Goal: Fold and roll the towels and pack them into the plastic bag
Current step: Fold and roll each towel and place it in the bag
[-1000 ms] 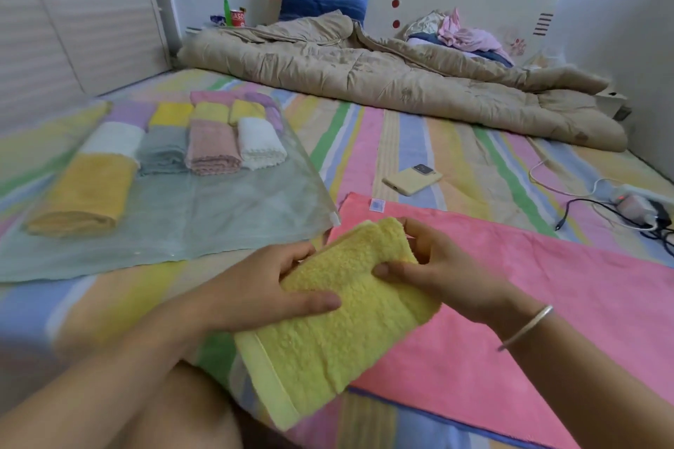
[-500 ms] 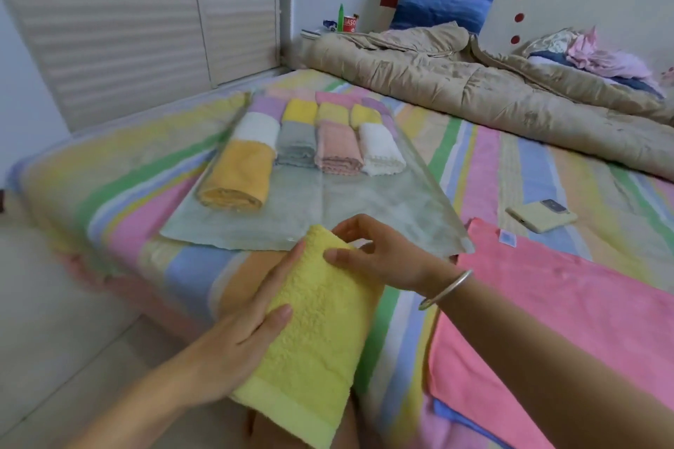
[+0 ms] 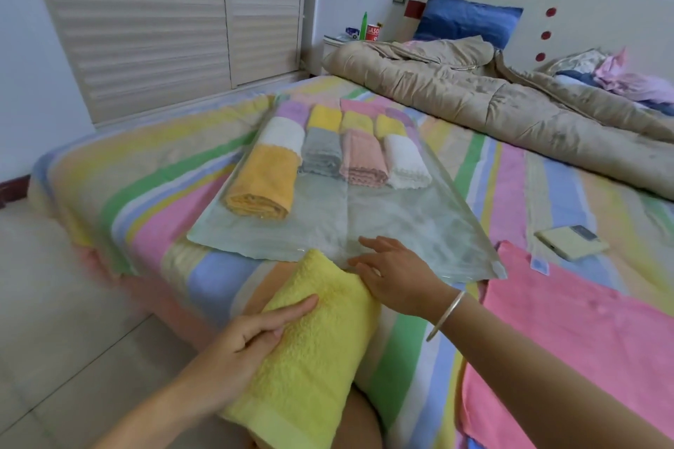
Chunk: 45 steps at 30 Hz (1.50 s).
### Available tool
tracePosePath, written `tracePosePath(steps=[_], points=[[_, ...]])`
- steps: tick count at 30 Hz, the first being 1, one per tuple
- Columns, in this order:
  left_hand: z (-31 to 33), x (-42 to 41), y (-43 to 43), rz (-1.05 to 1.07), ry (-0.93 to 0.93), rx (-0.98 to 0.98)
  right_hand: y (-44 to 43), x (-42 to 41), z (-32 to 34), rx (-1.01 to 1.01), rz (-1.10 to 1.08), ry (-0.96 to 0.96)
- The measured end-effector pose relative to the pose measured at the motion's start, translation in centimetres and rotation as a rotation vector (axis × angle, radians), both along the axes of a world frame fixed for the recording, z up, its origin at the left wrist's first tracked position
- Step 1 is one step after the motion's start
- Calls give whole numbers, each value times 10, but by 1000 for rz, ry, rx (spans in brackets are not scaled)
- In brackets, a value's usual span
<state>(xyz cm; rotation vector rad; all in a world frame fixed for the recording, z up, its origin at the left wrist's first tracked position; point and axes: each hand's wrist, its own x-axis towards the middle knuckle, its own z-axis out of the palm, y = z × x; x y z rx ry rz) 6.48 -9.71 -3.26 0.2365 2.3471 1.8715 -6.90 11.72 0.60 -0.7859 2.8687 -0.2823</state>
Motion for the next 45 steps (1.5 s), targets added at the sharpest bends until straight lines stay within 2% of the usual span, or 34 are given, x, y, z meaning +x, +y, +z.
tracePosePath(steps=[4, 8, 10, 14, 17, 19, 24, 27, 30, 32, 33, 35, 36, 37, 40, 43, 45], points=[[-2, 5, -2, 26, -22, 42, -5, 0, -2, 17, 83, -140], [-1, 12, -5, 49, -40, 78, -13, -2, -13, 97, 40, -199], [4, 13, -6, 57, -55, 91, -13, -1, -11, 87, 16, -98], [18, 8, -5, 99, -96, 159, -4, -3, 1, -55, 16, 249], [35, -14, 3, 94, -136, 186, -2, -9, 21, -242, -22, 222], [42, -40, 6, 84, -126, 139, -6, -10, 36, -269, -13, 228], [46, -120, 6, 182, -64, 208, -12, -13, 59, -339, 32, 400], [35, -168, 15, 228, 18, 18, -10, -12, 64, -349, 51, 447], [14, -208, 28, 286, 96, -471, -8, -13, 61, -354, 81, 472], [11, -216, 34, 345, 113, -645, -6, -10, 55, -305, 93, 546], [11, -219, 35, 364, 85, -688, -4, -8, 50, -230, 63, 609], [16, -223, 30, 444, -91, -602, 0, 3, 44, -16, -84, 667], [18, -225, 26, 411, -91, -586, 0, 9, 44, 82, -172, 614], [14, -231, 23, 382, -17, -600, -3, 13, 44, 136, -239, 507], [4, -244, 25, 352, 111, -646, -9, 14, 25, 72, -288, 283], [9, -244, 25, 345, 118, -658, -13, 6, 5, -2, -281, 312], [6, -247, 20, 346, 112, -716, -14, -7, -3, -3, -205, 236]])
